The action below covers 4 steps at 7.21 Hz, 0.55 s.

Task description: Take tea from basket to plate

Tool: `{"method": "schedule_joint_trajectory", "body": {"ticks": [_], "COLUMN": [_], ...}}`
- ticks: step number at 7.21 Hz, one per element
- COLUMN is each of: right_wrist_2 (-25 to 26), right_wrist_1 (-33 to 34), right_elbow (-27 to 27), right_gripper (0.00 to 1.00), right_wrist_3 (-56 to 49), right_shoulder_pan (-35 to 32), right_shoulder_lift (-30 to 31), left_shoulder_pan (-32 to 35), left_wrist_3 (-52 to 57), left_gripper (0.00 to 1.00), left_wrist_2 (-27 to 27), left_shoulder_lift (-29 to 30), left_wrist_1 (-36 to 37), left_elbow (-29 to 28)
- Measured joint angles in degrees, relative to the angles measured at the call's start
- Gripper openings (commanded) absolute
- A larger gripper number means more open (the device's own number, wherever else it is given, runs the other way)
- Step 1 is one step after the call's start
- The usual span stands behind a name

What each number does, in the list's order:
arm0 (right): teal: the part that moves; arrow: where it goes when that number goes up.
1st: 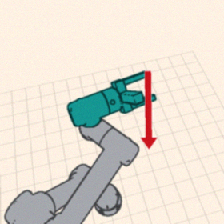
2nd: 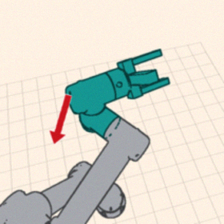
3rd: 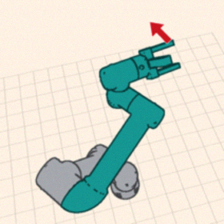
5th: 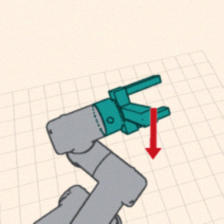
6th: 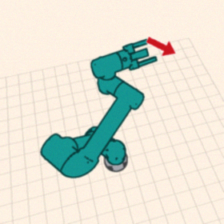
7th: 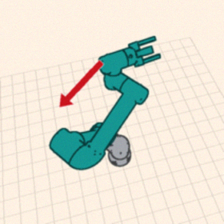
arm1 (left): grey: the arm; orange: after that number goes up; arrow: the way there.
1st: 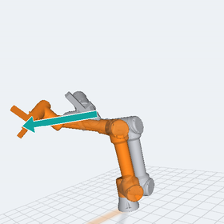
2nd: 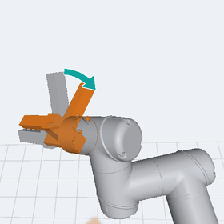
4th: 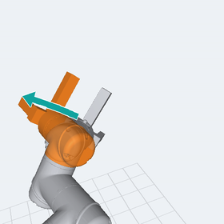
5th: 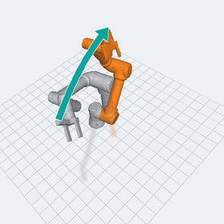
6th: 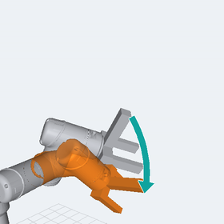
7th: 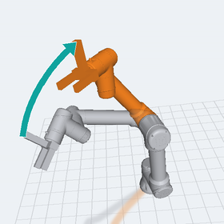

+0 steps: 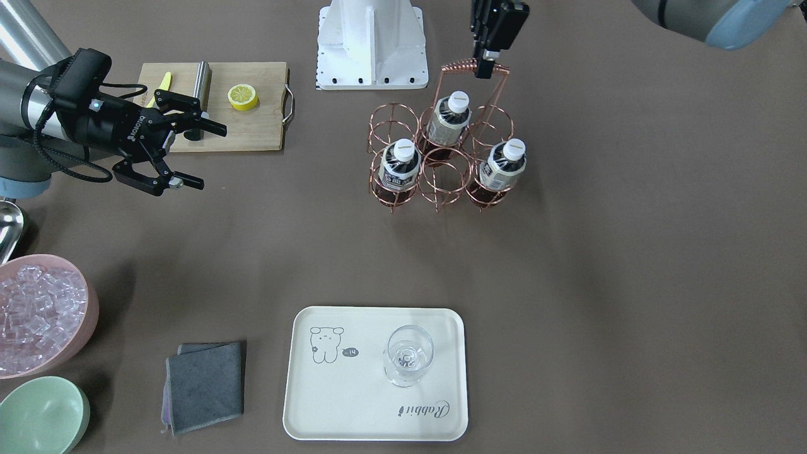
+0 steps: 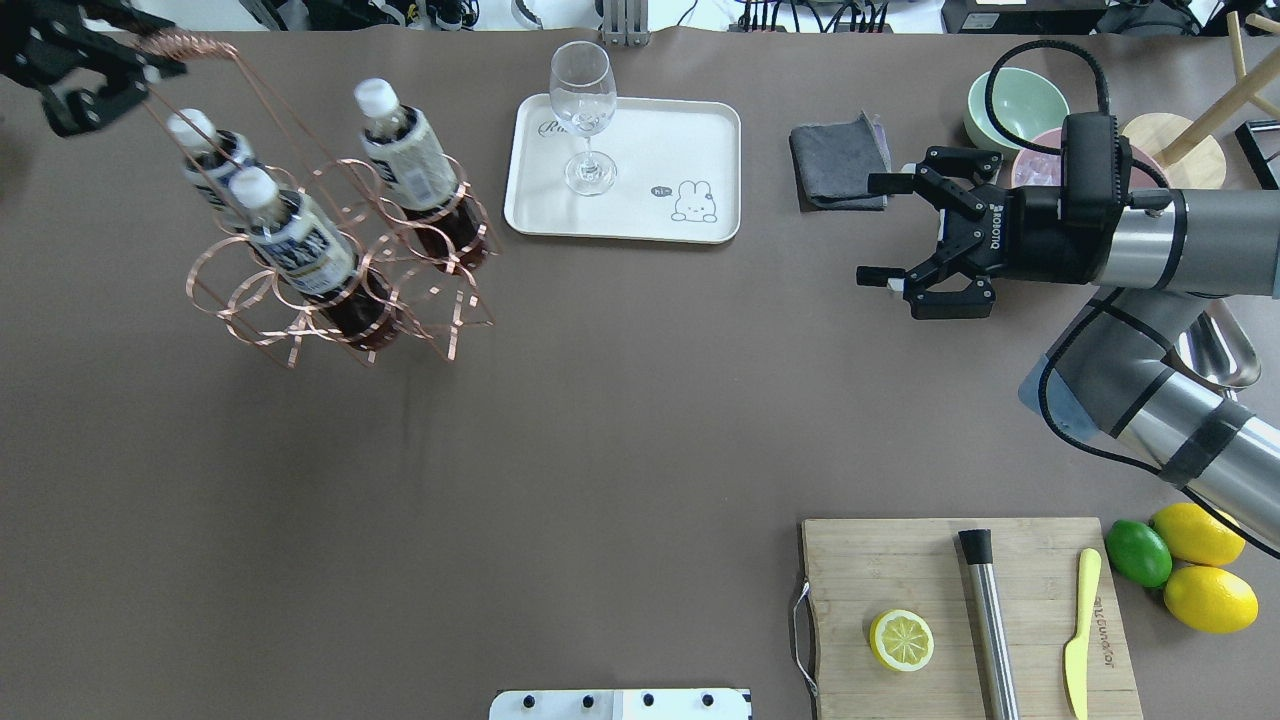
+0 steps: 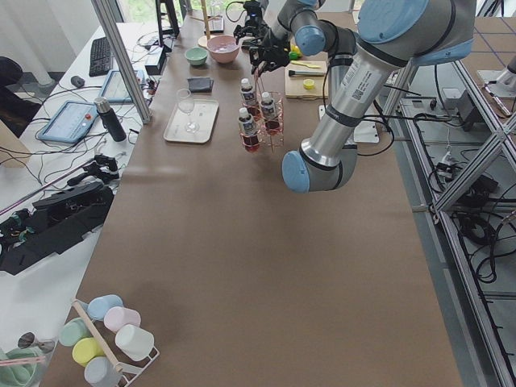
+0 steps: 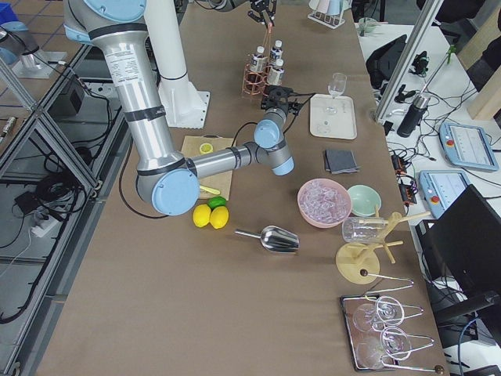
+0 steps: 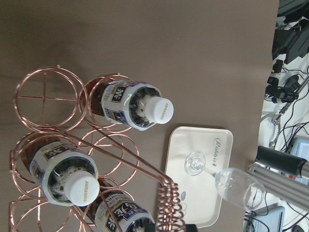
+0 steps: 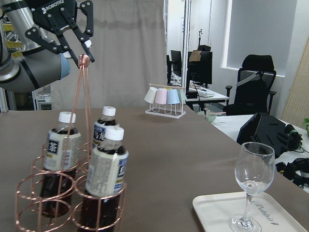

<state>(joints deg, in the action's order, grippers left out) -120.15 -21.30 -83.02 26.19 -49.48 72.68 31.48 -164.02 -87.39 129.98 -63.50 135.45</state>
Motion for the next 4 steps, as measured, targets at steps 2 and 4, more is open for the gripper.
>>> {"method": "schedule_joint_trajectory", "body": {"ticks": [2,4], "right_wrist_2": [0.0,0.1], "right_wrist_1": [-1.0,-1.3], "right_elbow": [0.0,0.1], "right_gripper": [0.99,0.99], "right_wrist_3": [0.1,0.1], "right_shoulder_pan": [0.0,0.0], "right_shoulder_lift": [0.6,0.7], "left_shoulder_pan": [-8.3,-9.6], "left_wrist_3": [-4.0,-4.9], "left_gripper": [0.00,0.00], "left_wrist_2": [8.1,9.7], "left_shoulder_lift": [7.2,12.5], "left_wrist_1": [4.5,5.1], "left_elbow": [-3.9,-9.8]}}
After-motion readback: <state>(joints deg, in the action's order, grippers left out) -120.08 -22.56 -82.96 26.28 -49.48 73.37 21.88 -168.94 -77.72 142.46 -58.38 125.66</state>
